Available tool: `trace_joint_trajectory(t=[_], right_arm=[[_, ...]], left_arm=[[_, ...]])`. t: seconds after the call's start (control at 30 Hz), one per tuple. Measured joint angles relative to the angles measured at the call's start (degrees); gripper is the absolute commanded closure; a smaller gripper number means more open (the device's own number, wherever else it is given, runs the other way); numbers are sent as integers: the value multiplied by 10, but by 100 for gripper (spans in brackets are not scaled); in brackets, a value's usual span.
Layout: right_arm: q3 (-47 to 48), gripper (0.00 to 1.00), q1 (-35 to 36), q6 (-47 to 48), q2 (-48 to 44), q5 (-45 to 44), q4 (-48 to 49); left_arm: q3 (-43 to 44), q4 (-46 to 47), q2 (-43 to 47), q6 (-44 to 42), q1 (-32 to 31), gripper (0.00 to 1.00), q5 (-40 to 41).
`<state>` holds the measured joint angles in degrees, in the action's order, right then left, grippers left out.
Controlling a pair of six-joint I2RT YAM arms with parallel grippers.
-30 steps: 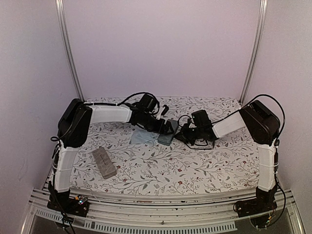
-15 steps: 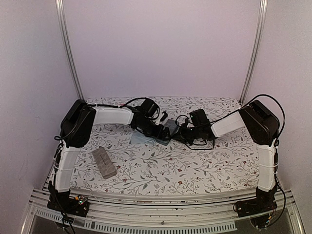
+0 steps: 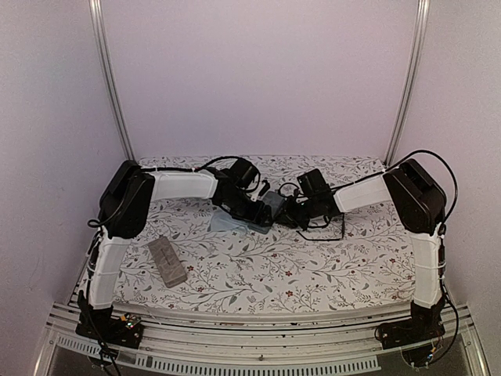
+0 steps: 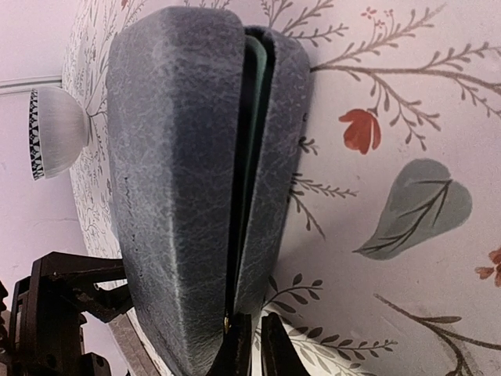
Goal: Organize the sunglasses
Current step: Pick up the sunglasses case from the center of the board.
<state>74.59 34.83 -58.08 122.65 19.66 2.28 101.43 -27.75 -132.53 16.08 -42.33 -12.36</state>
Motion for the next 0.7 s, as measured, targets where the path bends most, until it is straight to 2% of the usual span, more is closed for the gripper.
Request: trace_joint_trajectory(t=[0.07, 0.23, 0.4, 0.53, 0.7], right_arm=[[6, 91, 0, 1, 1, 0, -11], [11, 83, 0, 2, 3, 0, -19], [32, 82, 0, 5, 5, -5, -32], [48, 82, -1, 8, 6, -12, -31], [49, 82, -1, 10, 16, -15, -31]], left_arm=[[2, -3, 0, 0, 0, 23, 1], [5, -7, -2, -2, 0, 14, -2], [16, -28, -6, -25, 0, 8, -6], [31, -47, -13, -32, 0, 8, -6], [33, -55, -14, -40, 0, 18, 2]])
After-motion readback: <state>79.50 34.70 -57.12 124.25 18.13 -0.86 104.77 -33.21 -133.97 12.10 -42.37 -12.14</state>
